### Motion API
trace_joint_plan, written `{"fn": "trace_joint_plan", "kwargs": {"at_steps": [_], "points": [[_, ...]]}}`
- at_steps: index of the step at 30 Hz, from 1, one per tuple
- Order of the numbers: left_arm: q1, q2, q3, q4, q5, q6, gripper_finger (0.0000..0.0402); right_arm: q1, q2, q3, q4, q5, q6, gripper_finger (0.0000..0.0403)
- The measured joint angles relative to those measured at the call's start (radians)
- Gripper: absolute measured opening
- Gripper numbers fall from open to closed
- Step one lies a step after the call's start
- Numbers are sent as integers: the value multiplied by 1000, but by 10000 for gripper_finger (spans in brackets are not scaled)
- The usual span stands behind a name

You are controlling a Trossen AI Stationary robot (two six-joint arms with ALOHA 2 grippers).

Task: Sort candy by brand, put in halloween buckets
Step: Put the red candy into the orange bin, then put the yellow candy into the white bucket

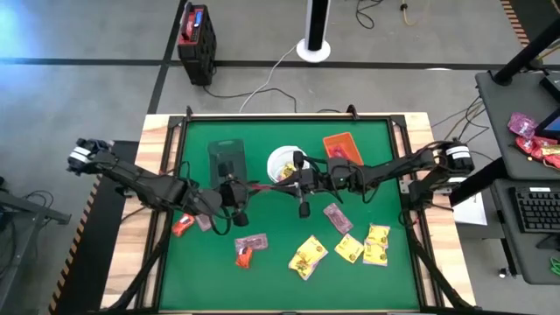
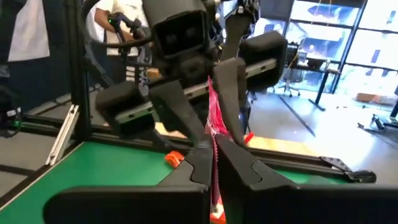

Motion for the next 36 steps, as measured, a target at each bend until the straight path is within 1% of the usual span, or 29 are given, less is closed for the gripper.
{"fn": "trace_joint_plan", "kwargs": {"at_steps": [2,4,6,8,10,11,13,14,18,21,23,26,31,36], "points": [[0,-8,0,-11,-17,5,111,0,-38,0,-67,50,-16,9],[0,-14,0,-34,-35,10,133,-2,-95,0,-173,141,-39,8],[0,-23,0,-54,-54,10,151,-6,-155,1,-277,264,-58,8],[0,-28,0,-54,-74,10,164,-14,-218,1,-409,441,-57,8],[0,-33,0,-55,-79,10,171,-34,-275,1,-567,626,-21,8],[0,-35,0,-53,-81,10,173,-50,-302,1,-652,698,11,8],[0,-39,0,-51,-87,10,175,-84,-339,1,-809,794,105,8],[0,-40,0,-47,-87,10,175,-105,-356,1,-887,817,161,8],[0,-40,0,-46,-87,10,176,-203,-377,1,-1140,807,389,8],[0,-41,0,-40,-87,10,176,-269,-347,-12,-1253,804,515,8],[0,-41,0,-37,-87,10,176,-306,-321,-28,-1268,765,545,9],[0,-41,0,-37,-87,10,176,-347,-276,-43,-1244,708,555,9],[0,-41,0,-35,-87,10,176,-378,-209,-44,-1244,686,593,15],[0,-41,0,-35,-87,9,176,-377,-191,-44,-1228,672,595,44]]}}
